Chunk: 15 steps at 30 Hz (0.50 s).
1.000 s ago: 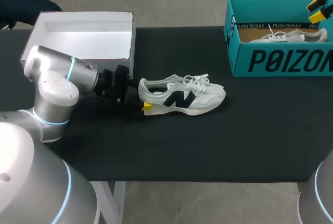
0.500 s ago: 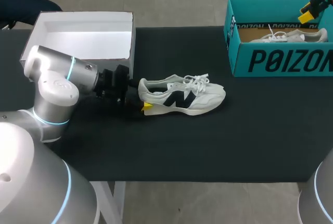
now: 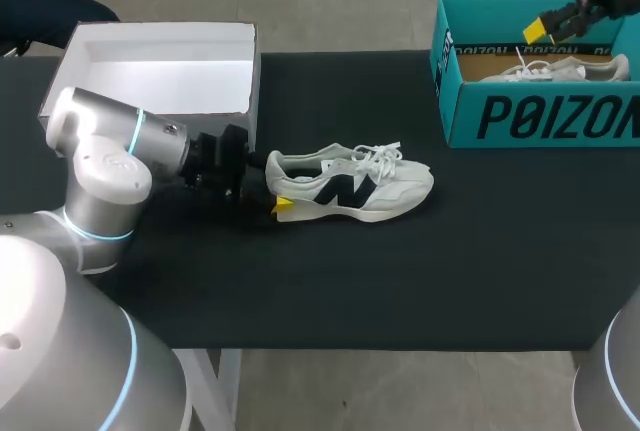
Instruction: Take the shoe out of the shoebox, open the shoe tongue, remove and reinsert the insole, then place the shoe into the shoebox
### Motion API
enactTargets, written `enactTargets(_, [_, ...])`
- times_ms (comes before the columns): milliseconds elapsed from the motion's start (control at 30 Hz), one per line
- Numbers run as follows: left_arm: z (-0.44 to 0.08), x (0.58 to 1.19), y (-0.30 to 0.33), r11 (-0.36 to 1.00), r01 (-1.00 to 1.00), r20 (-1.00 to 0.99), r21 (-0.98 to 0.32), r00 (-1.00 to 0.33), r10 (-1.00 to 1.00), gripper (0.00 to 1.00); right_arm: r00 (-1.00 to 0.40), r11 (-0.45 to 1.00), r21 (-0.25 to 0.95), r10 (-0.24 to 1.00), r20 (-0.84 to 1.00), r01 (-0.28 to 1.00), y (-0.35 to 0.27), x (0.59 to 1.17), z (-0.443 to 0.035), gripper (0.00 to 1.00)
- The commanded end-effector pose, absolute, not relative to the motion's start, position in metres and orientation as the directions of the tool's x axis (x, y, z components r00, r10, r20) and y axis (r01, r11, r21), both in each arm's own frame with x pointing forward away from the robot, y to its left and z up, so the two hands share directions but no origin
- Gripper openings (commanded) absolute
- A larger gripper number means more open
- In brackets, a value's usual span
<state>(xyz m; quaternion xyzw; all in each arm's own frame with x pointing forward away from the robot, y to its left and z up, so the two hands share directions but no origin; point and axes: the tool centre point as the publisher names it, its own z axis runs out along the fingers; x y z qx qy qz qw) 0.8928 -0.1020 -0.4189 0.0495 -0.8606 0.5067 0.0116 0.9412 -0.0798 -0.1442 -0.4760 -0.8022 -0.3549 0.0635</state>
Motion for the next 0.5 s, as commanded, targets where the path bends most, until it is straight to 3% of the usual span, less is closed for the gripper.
enactTargets(33, [-0.4194,0.8926,-0.1034,0.485,-0.098,0.072,-0.869,-0.995,-0.073,0.0,-0.33,0.136,0.501,0.888,0.32,0.854,-0.0709,0.9317,-0.1462,1.0])
enactTargets(467, [-0.4194,0.8926,-0.1034,0.485,-0.098,0.072,-0.869,-0.995,-0.073,0.0,-0.33,0.136,0.501,0.888,0.32,0.854,-0.0709,0.9317,-0.1462,1.0])
enactTargets(500, [-0.4194,0.8926,-0.1034,0.485,-0.098,0.072,-0.869,-0.995,-0.073,0.0,-0.305,0.144,0.449,0.901,0.31,0.882,-0.0615,0.9321,-0.1474,1.0])
